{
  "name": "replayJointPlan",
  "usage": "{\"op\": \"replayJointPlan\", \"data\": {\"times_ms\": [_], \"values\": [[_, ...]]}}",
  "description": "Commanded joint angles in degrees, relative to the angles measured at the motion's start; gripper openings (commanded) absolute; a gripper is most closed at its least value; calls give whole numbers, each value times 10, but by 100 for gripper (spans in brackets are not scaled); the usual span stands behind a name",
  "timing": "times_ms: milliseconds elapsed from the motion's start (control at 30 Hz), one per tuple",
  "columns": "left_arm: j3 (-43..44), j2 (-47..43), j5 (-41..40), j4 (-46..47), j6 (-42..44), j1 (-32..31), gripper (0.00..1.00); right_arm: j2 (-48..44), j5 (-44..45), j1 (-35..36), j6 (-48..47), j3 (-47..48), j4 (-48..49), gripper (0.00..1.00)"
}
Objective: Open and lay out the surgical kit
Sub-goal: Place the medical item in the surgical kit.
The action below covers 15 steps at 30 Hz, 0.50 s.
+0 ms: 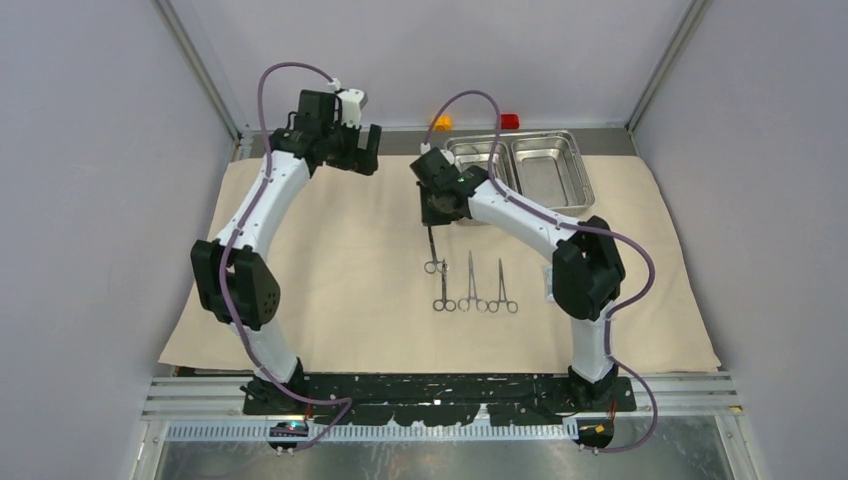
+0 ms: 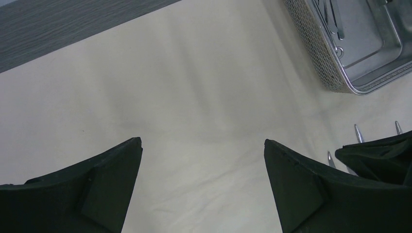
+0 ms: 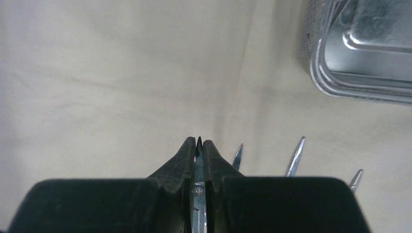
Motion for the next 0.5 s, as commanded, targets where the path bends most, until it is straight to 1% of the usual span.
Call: {"op": "replayJointPlan", "data": {"times_ms": [0,200,333,467], "values": [[-11,-49,-15,20,-6,3,100,17,37,26,69,11,8,0],[-17,-69,-27,13,-3,4,100,51,95,78,115,15,-5,0],[-18,-77,-32,10,-6,4,100,73,101,95,139,28,-16,0],[-22,-83,-34,7,-6,4,100,85,130,110,164,38,-33,0]]}}
